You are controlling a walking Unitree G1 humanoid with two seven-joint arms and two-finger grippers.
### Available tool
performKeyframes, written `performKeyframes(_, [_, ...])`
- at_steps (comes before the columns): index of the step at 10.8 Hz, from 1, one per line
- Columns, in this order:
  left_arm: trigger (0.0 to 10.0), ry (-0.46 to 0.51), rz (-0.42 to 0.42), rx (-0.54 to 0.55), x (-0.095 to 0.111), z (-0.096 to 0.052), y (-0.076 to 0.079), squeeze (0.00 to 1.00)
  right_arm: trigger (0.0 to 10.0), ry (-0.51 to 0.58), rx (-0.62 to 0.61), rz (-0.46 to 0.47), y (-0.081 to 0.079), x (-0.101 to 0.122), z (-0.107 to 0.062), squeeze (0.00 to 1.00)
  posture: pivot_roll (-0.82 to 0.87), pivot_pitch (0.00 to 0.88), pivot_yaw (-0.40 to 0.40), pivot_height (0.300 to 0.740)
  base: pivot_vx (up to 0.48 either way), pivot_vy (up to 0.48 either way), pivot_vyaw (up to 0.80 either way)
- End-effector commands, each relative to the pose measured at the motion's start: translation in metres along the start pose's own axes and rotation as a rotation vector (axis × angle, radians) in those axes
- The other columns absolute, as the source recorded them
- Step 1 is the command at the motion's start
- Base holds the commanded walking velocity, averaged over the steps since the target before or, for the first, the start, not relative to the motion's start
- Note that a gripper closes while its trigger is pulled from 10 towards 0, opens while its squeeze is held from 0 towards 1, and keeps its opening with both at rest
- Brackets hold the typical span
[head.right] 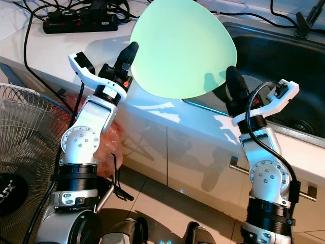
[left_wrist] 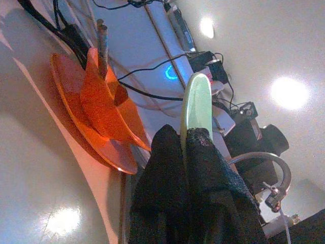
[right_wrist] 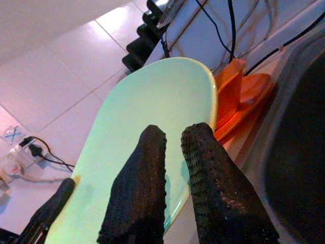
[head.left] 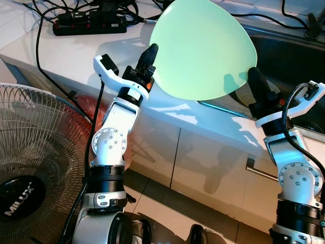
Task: Kitchen organization
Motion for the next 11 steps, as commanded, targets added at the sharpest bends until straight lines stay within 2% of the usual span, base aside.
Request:
performKeyframes(1, [10.0, 0.033, -0.105, -0.143, -0.006, 0.017, 0.047, 0.0, 10.0, -0.007, 0.01, 0.006, -0.004, -0.003, -0.002, 0.0, 0.0, 0.183, 0.021, 0.74, 0.0, 0.0, 0.0])
performKeyframes(3, [10.0, 0.039, -0.101, -0.146, -0.004, 0.017, 0.049, 0.0, 10.0, -0.004, -0.002, 0.0, -0.001, -0.002, -0.003, 0.0, 0.0, 0.184, 0.02, 0.74, 0.0, 0.0, 0.0])
performKeyframes(8, [10.0, 0.047, -0.082, -0.124, -0.001, 0.016, 0.042, 0.0, 10.0, 0.055, -0.042, -0.069, 0.007, 0.024, -0.006, 0.0, 0.01, 0.187, 0.018, 0.74, 0.0, 0.0, 0.0])
performKeyframes(11, [10.0, 0.055, -0.084, -0.133, 0.001, 0.017, 0.046, 0.0, 10.0, 0.038, -0.048, -0.064, 0.009, 0.018, -0.006, 0.0, 0.01, 0.185, 0.019, 0.74, 0.0, 0.0, 0.0])
Point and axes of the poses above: a point about 5 cm out from each wrist's last joint towards the gripper, its own z axis pointing out of the wrist towards the gripper, its own x axis along the axis of the wrist's last joint, y = z × x, the point moved 4 cm from there along z, pointing out of the wrist towards the gripper, and after that the axes turned 15 degrees about z, right-handed, at the moved point
